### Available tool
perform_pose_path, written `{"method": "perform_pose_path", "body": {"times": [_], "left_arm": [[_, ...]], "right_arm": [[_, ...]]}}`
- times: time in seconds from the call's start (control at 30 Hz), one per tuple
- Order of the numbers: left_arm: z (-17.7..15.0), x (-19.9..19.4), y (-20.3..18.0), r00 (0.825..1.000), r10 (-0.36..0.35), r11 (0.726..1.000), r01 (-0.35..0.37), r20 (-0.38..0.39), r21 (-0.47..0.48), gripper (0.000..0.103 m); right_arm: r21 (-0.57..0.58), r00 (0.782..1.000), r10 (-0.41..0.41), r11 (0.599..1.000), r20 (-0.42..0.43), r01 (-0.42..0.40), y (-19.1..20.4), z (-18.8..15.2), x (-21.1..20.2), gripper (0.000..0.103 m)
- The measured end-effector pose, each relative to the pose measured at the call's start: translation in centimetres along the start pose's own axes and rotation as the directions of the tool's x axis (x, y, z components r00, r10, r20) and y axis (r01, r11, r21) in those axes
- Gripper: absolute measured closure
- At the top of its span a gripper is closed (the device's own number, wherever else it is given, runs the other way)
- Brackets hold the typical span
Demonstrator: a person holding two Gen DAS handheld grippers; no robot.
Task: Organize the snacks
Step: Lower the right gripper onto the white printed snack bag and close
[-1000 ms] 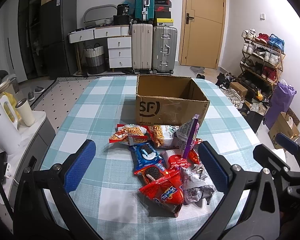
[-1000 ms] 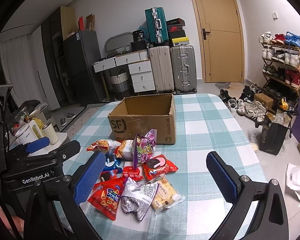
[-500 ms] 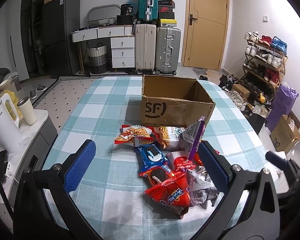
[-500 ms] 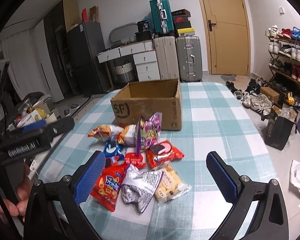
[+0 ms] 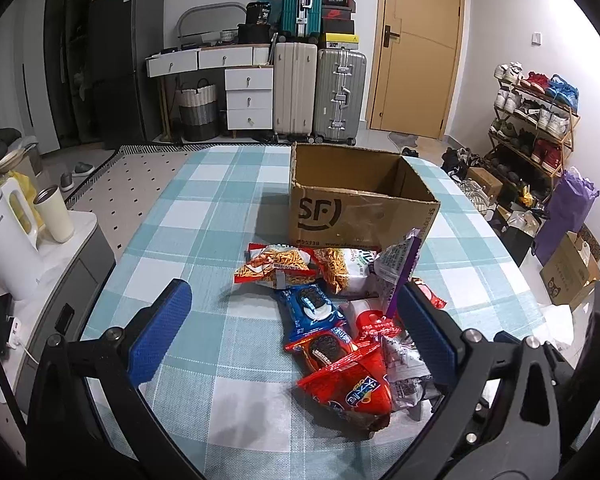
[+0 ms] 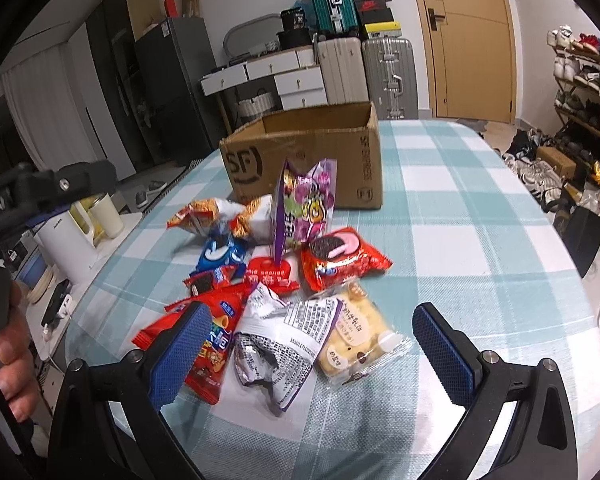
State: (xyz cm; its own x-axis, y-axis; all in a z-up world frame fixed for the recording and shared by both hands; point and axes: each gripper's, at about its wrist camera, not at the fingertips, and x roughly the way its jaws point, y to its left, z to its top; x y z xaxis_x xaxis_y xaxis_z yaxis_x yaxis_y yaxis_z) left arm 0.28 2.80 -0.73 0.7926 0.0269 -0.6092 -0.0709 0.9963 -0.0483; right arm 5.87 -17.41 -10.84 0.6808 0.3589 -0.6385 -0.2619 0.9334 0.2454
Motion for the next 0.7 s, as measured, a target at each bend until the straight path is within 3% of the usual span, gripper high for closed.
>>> {"method": "perform_pose_path", "body": {"times": [0.6, 0.7], "left_arm": [[-0.4, 1.7, 1.7, 0.999, 0.014, 0.999, -0.015, -0.028, -0.028, 0.001], [-0.4, 1.9, 1.9, 0.999, 0.015, 0.999, -0.016, -0.032, -0.033, 0.001]], "right_arm": [[-0.002, 0.995, 0.048, 0.999, -0.084, -0.049, 0.5, -1.1, 4.2, 0.001], [-0.013, 0.994, 0.044, 0.999, -0.096, -0.046, 0.7, -1.3, 4.6, 0.005]]}}
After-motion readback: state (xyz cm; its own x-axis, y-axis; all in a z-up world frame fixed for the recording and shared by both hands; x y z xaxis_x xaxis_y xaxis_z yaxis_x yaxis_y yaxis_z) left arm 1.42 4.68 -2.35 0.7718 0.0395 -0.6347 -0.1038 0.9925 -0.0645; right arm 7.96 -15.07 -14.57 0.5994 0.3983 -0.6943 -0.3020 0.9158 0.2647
